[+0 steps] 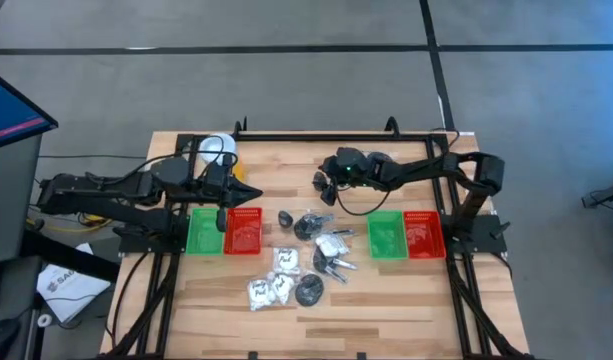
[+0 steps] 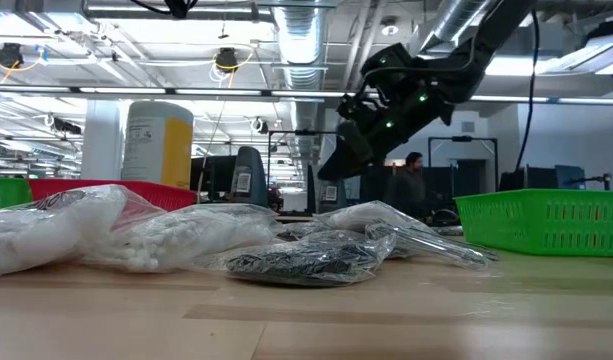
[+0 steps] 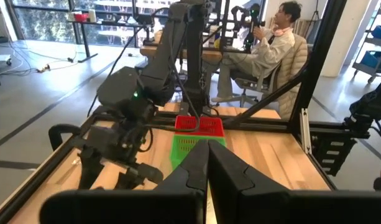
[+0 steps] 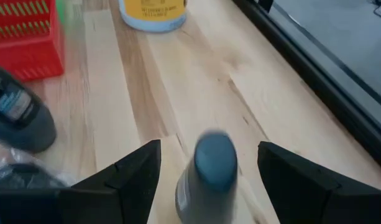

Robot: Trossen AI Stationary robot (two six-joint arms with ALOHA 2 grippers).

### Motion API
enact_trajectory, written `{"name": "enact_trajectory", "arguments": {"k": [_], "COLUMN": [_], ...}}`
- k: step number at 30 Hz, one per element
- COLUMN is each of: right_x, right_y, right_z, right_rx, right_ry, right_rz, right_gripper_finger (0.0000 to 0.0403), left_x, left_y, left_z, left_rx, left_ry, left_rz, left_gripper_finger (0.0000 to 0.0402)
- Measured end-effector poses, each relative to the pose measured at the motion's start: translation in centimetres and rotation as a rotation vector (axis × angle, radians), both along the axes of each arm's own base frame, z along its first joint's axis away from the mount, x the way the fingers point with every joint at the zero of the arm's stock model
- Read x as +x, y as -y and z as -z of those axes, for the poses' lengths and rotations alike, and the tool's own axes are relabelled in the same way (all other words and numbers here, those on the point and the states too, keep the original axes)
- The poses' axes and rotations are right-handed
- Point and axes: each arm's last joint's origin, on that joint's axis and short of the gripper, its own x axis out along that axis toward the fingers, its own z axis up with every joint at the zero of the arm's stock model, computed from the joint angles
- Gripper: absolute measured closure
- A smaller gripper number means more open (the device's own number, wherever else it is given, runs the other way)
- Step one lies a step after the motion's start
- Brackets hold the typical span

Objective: Pick & Place Travel size toiletries
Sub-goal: Put the gray deodorant into the right red bin

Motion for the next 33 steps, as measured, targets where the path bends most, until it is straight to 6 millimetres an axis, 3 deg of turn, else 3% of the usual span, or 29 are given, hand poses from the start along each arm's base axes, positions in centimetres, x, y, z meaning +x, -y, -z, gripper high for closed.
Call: {"name": "enact_trajectory", "arguments": {"k": [8, 11, 16, 27, 33], "right_x": [0.8, 0.8, 0.8, 0.7, -0.4], "right_y": [0.3, 0.3, 0.4, 0.3, -0.9], "right_z": [0.9, 0.9, 0.9, 0.7, -2.1], "right_rx": [0.009, 0.009, 0.008, 0.008, 0.011], "right_ry": [-0.024, -0.024, -0.023, -0.025, -0.035], "right_rz": [0.000, 0.000, 0.001, 0.000, -0.022], "right_gripper_finger": [0.0171, 0.0208, 0.0312, 0.0314, 0.0314], "left_x": [0.2, 0.2, 0.2, 0.2, 0.2], "left_y": [0.0, 0.0, 0.0, 0.0, 0.0], "left_z": [0.1, 0.1, 0.1, 0.1, 0.1], "left_rx": [0.000, 0.000, 0.000, 0.000, 0.000], "left_ry": [-0.002, -0.001, -0.003, -0.003, -0.003], "left_rz": [0.000, 0.000, 0.000, 0.000, 0.000], "left_gripper_finger": [0.0401, 0.0401, 0.0401, 0.0401, 0.0401]}}
